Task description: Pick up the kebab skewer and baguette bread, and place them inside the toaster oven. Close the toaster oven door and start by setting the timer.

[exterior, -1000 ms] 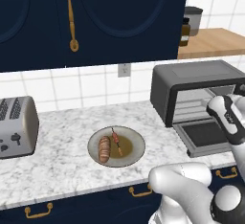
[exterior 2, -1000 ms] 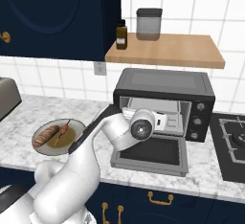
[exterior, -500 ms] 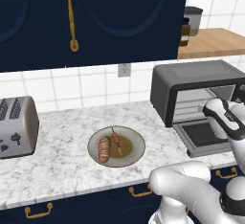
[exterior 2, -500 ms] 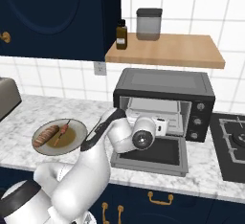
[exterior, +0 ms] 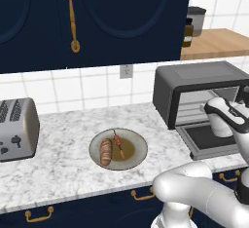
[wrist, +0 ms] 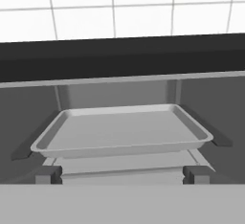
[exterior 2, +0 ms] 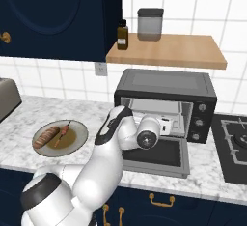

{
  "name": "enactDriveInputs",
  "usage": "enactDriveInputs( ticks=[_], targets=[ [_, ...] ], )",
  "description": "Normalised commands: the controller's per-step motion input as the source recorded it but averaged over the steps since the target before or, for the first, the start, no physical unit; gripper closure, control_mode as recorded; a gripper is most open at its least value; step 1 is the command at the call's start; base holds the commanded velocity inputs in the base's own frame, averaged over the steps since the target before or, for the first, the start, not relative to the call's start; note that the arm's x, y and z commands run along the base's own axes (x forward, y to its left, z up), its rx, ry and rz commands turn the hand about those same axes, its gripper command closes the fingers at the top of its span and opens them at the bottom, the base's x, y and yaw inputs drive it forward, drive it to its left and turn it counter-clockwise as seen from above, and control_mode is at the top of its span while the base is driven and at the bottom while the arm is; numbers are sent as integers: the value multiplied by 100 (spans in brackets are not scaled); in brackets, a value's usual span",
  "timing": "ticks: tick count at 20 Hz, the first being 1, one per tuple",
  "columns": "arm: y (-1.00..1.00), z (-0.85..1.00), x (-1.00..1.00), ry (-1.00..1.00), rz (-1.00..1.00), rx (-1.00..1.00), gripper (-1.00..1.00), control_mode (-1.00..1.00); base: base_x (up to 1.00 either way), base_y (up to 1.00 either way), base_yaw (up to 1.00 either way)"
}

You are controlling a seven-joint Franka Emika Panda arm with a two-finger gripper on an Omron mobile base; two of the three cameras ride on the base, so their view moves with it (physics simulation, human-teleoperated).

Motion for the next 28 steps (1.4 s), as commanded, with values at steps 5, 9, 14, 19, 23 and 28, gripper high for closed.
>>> enactDriveInputs(
  ticks=[5, 9, 14, 19, 23, 28],
  targets=[
    [-9, 0, 8, 0, 0, 0, -100, -100, 0, 0, 0],
    [0, 0, 23, 0, 0, 0, -100, -100, 0, 0, 0],
    [0, 0, 22, 0, 0, 0, -100, -100, 0, 0, 0],
    [9, 0, 12, 0, 0, -3, -100, -100, 0, 0, 0],
    [17, 0, 6, 0, 0, -8, -100, -100, 0, 0, 0],
    [2, 0, 25, 0, 0, 0, -100, -100, 0, 0, 0]
  ],
)
